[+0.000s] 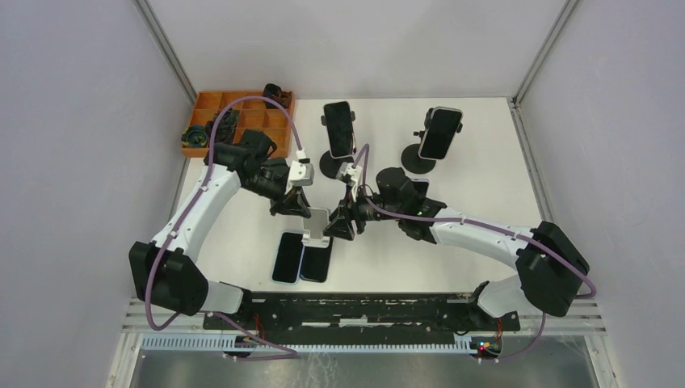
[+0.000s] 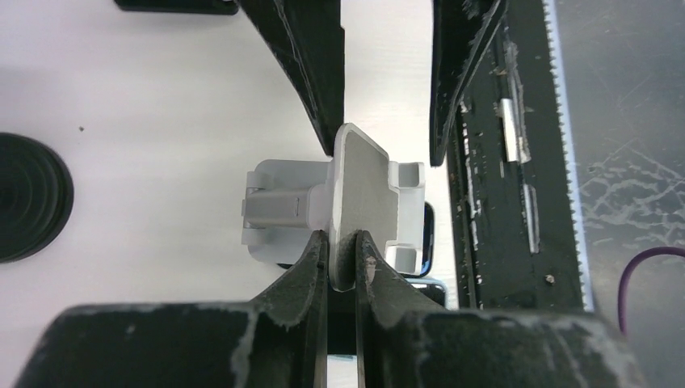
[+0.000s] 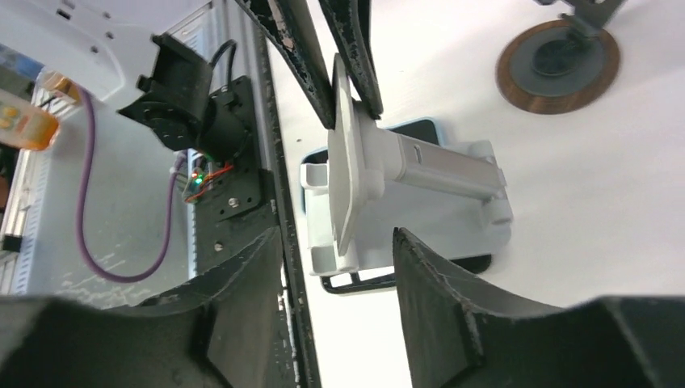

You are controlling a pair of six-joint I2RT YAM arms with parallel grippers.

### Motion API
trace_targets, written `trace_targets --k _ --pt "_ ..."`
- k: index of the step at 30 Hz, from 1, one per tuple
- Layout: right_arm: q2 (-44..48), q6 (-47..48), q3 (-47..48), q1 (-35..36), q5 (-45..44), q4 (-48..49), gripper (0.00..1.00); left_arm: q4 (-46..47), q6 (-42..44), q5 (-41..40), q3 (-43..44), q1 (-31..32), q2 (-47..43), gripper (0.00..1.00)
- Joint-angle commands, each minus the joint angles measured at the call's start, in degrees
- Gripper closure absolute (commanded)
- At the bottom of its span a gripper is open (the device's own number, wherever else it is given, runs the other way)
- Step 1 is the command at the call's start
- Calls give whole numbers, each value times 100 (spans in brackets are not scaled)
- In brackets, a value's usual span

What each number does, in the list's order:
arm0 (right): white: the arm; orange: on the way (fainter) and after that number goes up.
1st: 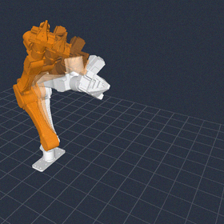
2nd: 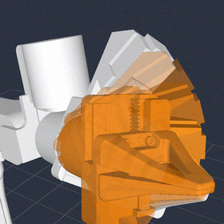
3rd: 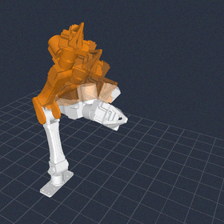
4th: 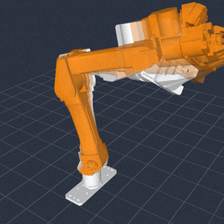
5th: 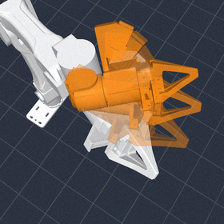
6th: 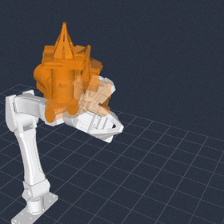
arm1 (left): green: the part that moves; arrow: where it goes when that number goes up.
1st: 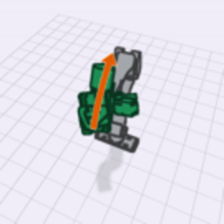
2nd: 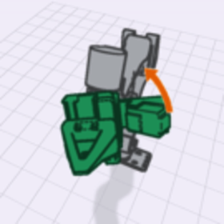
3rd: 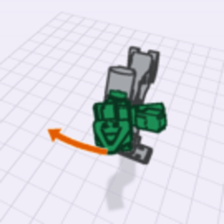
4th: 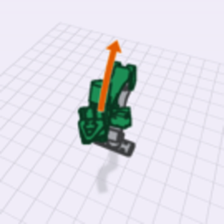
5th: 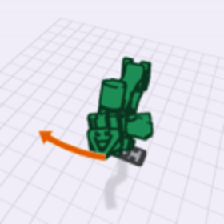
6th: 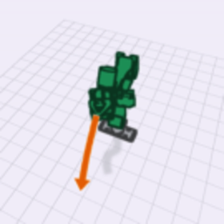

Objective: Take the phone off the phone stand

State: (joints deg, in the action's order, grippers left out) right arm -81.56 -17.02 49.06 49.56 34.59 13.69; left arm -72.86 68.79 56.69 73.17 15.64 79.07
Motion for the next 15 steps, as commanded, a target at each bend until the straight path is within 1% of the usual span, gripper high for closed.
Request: trace_targets --k 1,3,7,15 --pt "313 -54 38 -306 -607 -38 34 721 -451 -199 29 27 149 98" --pt "533 -175 -162 -487 -759 47 28 925 -511 -263 83 27 313 98" --pt "1100 -246 -420 -748 -1176 -132 17 1195 -533 -271 302 27 780 98" --pt "2461 -281 -1036 -1245 -1865 -891 2 1689 -670 -208 735 32 1774 98"
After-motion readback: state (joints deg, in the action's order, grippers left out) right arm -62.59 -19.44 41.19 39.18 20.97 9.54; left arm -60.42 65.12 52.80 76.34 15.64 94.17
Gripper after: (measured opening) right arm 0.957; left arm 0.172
